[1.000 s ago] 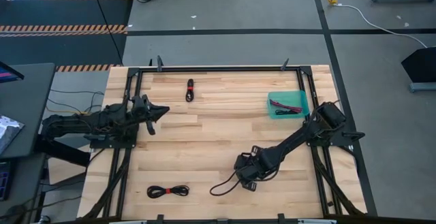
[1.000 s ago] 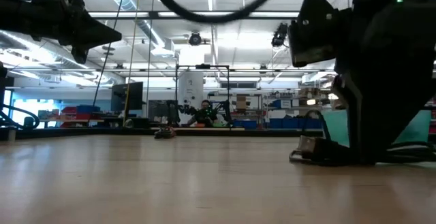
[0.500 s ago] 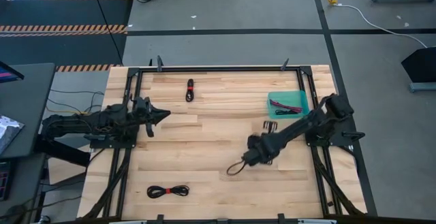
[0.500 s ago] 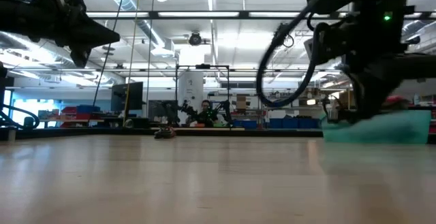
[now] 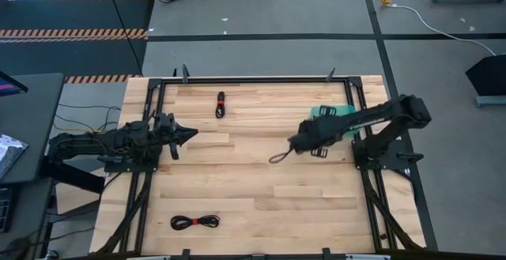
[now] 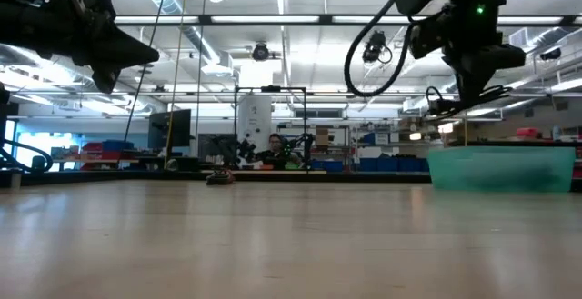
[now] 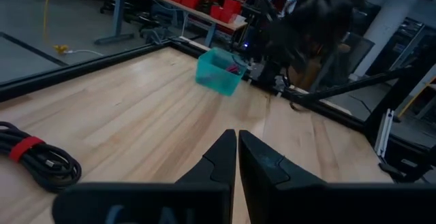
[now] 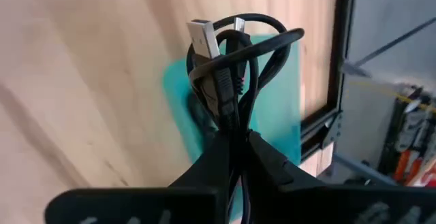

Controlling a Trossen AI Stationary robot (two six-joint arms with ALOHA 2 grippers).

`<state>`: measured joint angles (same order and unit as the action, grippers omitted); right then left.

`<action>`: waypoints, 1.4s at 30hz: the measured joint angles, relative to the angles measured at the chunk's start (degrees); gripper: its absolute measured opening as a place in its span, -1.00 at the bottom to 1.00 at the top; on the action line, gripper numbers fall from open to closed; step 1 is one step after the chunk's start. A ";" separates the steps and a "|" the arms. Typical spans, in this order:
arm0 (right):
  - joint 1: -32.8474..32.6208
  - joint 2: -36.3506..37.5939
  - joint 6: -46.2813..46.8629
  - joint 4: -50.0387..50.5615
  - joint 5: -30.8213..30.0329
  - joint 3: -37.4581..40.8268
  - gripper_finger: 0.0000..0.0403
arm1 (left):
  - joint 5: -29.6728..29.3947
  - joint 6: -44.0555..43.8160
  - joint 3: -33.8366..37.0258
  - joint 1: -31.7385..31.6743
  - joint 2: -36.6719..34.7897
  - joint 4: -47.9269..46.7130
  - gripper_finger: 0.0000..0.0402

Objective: Pick and place USB-C Cables
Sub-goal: Put the bottom right black charger cable into the bin, then put the bottom black charger cable into the bin

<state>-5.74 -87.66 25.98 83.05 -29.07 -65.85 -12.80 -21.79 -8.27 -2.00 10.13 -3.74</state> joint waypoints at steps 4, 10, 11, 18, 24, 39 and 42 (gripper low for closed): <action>5.28 4.34 -3.25 0.30 0.67 2.49 -0.86 | 0.02 1.39 0.00 0.00 0.00 0.02 -0.88; 11.65 9.37 -9.00 0.24 3.09 7.05 -0.86 | 0.00 1.41 0.00 -0.01 0.00 0.08 -0.88; 12.63 10.13 -9.81 -0.06 2.81 7.81 -0.86 | 0.00 1.42 0.00 0.00 0.00 0.08 -0.88; 19.73 13.95 -15.23 -4.24 3.16 13.85 -0.86 | 0.00 1.43 0.00 -0.01 0.00 1.65 -0.88; 22.77 15.74 -17.73 -9.85 5.92 18.01 -0.64 | 0.00 1.47 0.00 0.00 0.00 1.85 -0.88; 21.38 15.76 -12.33 -14.13 -4.35 19.25 0.25 | -4.01 1.95 0.02 -0.01 0.00 1.79 -0.88; 19.16 15.91 -10.71 -15.02 -6.99 17.19 0.23 | -5.50 2.08 0.02 -0.02 0.00 1.36 -0.88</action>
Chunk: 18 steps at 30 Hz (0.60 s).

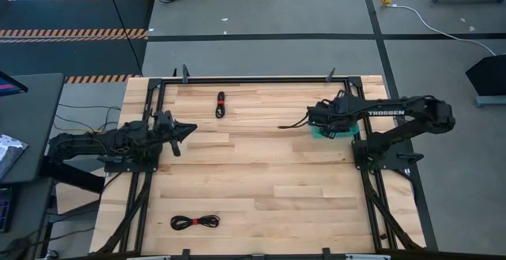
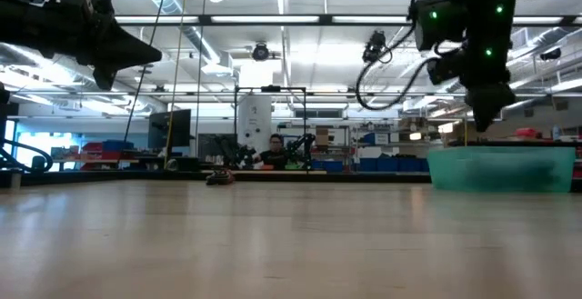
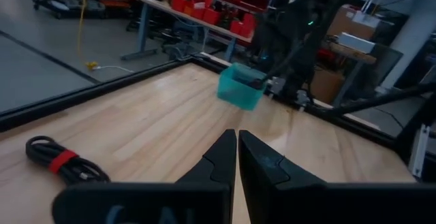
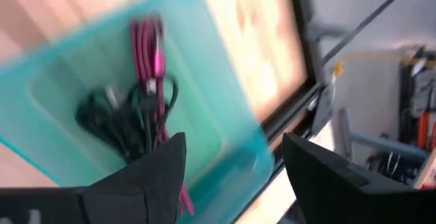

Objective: Pick and place USB-C Cables
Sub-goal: Put the bottom black charger cable into the bin

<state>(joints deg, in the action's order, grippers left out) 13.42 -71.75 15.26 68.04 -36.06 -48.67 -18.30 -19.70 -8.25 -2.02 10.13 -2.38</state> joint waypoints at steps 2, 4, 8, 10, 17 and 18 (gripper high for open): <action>-1.49 0.39 -0.56 -2.04 -1.76 -1.94 0.20 | 0.02 -0.05 0.00 0.00 -0.02 -1.12 -0.88; -2.71 0.86 -0.49 -5.28 -2.80 -4.18 0.17 | 0.38 -0.50 0.00 0.07 -0.02 -3.49 -0.88; -5.46 2.56 1.77 -17.82 -2.78 -6.95 0.11 | -1.68 -0.50 0.02 0.05 -0.02 -8.92 -0.88; -6.73 3.35 0.40 -27.29 -1.35 -6.97 0.09 | -4.34 -0.49 0.02 -0.02 -0.01 -11.07 -0.88; -8.14 2.48 -6.09 -56.15 10.51 -6.97 0.07 | -8.60 5.17 0.02 -0.04 0.00 -6.50 -0.88; -8.14 2.07 -6.14 -58.59 12.34 -6.97 0.07 | -8.67 5.33 0.02 -0.04 0.00 -4.54 -0.88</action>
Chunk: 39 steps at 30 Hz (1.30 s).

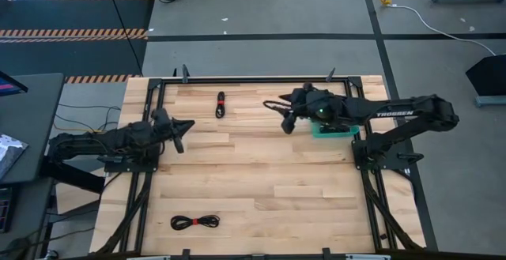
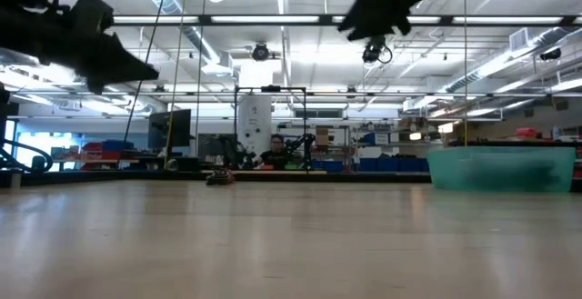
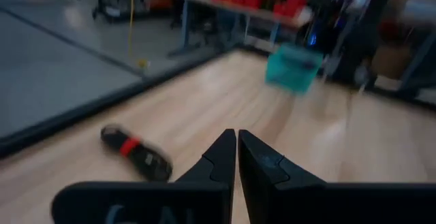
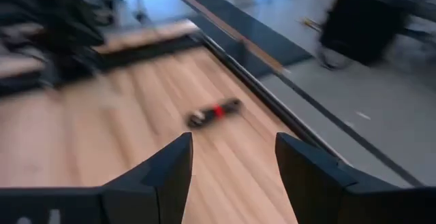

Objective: Pick and place USB-C Cables
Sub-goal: Put the bottom black charger cable into the bin

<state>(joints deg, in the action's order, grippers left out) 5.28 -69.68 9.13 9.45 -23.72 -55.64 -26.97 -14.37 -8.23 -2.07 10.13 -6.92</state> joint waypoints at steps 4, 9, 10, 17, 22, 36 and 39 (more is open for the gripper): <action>-0.62 -3.29 0.22 -7.85 3.31 -0.04 0.07 | 0.80 -5.59 0.00 0.14 -0.02 4.06 -0.88; -1.84 -9.56 -1.55 -13.52 9.12 0.00 0.07 | 7.53 -10.86 0.00 0.15 -0.02 3.55 -0.88; -1.98 -10.88 -2.24 -14.95 10.79 0.00 0.06 | 9.67 -11.77 0.00 0.21 0.00 3.24 -0.88; -3.10 -19.43 -10.52 -26.12 16.45 0.02 0.07 | 15.88 -18.27 3.36 5.78 1.55 2.94 -0.88; -3.39 -22.19 -15.19 -38.42 16.41 0.02 0.06 | 15.77 -18.37 4.47 9.39 2.21 3.41 -0.88; -1.20 -23.18 -17.22 -50.83 11.84 -0.04 0.06 | 2.36 1.93 2.10 9.57 2.25 8.38 -0.88; 0.02 -23.18 -18.34 -50.93 11.83 -0.04 0.06 | 0.35 5.89 -3.65 6.73 2.27 1.80 -0.88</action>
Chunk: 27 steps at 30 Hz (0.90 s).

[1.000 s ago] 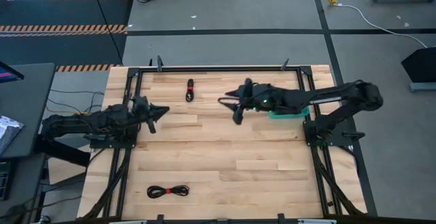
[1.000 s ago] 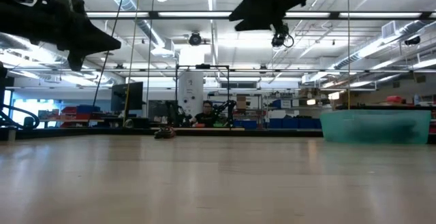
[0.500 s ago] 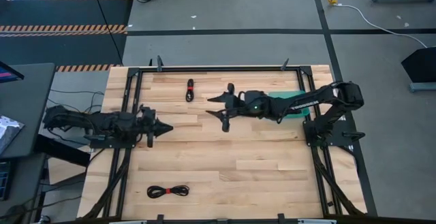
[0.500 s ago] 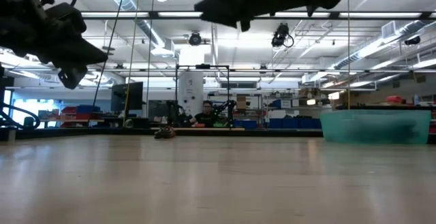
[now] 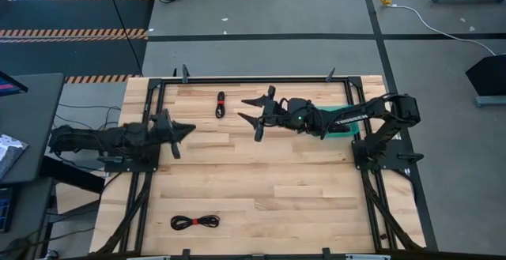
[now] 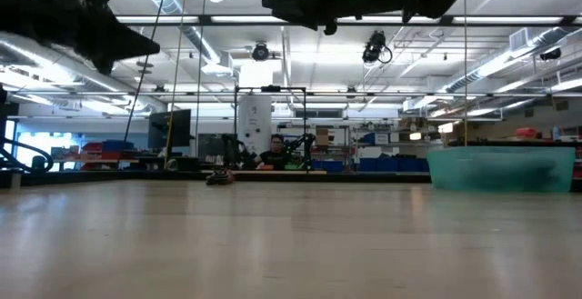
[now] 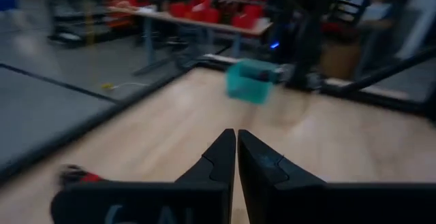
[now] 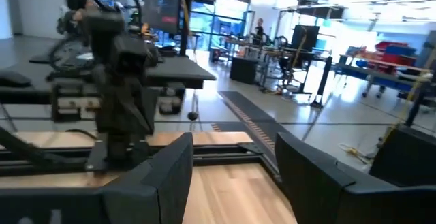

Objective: Pick and place USB-C Cables
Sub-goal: Put the bottom black charger cable into the bin

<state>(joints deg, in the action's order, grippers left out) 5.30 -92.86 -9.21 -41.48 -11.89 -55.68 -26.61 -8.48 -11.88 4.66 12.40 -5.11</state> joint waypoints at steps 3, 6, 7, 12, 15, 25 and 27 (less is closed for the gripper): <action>1.62 0.00 1.44 -0.06 -0.01 0.00 0.06 | -0.38 1.50 -7.20 -3.49 0.93 -10.30 -0.88; 3.47 0.00 4.71 -0.04 0.52 0.00 0.06 | -0.47 3.03 -13.71 -6.70 2.86 -19.18 -0.87; 4.07 0.00 5.33 -0.08 1.15 0.00 0.06 | -0.44 3.25 -15.16 -7.61 3.70 -21.44 -0.87; 6.51 0.00 6.25 -0.45 1.96 -0.27 0.06 | -0.40 3.51 -17.55 -12.01 8.20 -21.97 -0.76; 7.15 0.00 9.14 -0.47 2.43 -0.57 0.06 | -0.39 3.23 -17.55 -14.69 11.83 -19.37 -0.61; 8.84 0.00 19.68 8.08 5.37 -0.57 0.06 | 5.63 3.47 -17.55 -23.86 30.40 -17.00 0.02; 8.56 0.00 19.67 9.06 5.71 -0.57 0.06 | 8.24 3.60 -17.55 -24.48 33.50 -16.98 0.11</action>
<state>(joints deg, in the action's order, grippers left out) 13.87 -92.86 10.46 -32.42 -6.17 -56.25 -18.37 -4.89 -29.43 -19.82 45.90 -22.10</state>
